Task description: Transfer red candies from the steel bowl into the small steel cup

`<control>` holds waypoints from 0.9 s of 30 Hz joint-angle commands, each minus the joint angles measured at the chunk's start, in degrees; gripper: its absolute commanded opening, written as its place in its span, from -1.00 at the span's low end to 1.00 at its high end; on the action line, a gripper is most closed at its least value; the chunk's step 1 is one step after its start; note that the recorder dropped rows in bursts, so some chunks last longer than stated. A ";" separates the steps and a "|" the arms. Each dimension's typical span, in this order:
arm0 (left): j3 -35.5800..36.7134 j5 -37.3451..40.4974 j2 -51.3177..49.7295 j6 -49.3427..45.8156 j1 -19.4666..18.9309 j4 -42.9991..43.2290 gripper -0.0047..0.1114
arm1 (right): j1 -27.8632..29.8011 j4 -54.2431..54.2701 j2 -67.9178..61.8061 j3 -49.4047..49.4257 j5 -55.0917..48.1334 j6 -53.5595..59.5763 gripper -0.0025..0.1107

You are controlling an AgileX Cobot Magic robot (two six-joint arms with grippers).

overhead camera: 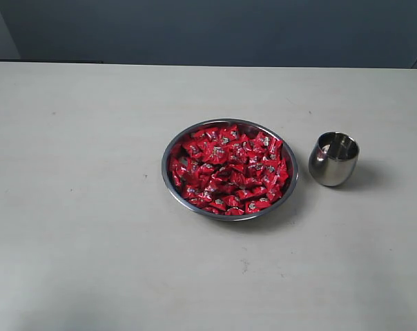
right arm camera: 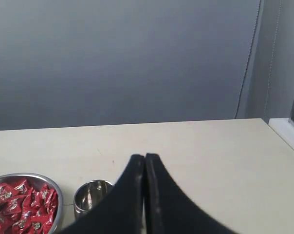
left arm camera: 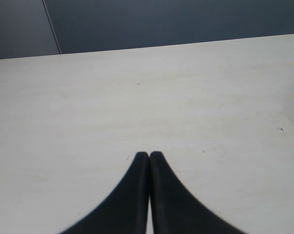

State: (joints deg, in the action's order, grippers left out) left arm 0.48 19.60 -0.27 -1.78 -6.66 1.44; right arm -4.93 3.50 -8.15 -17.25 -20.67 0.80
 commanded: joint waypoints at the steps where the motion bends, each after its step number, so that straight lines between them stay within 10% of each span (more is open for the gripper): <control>1: -0.48 -0.31 0.27 0.10 0.46 0.11 -0.91 | 0.25 1.26 -0.27 -0.13 1.23 -0.80 -0.96; 7: -0.48 -0.31 0.27 0.10 0.46 0.11 -0.91 | 0.25 12.51 -4.48 -1.38 -2.39 0.78 -0.96; 13: -0.48 -0.31 0.27 0.10 0.46 0.11 -0.91 | 0.25 30.99 -23.87 -9.35 -7.66 27.68 -0.95; 20: -0.48 -0.31 0.27 0.10 0.46 0.11 -0.91 | -0.13 45.02 -42.06 -17.73 -15.33 47.57 -0.22; 27: -0.48 -0.31 0.27 0.10 0.46 0.11 -0.91 | -7.66 45.61 -56.16 -21.98 -14.27 51.81 -0.17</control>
State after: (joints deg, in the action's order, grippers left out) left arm 0.48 19.60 -0.27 -1.78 -6.66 1.44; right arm -9.73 48.51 -59.20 -37.57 -35.80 50.43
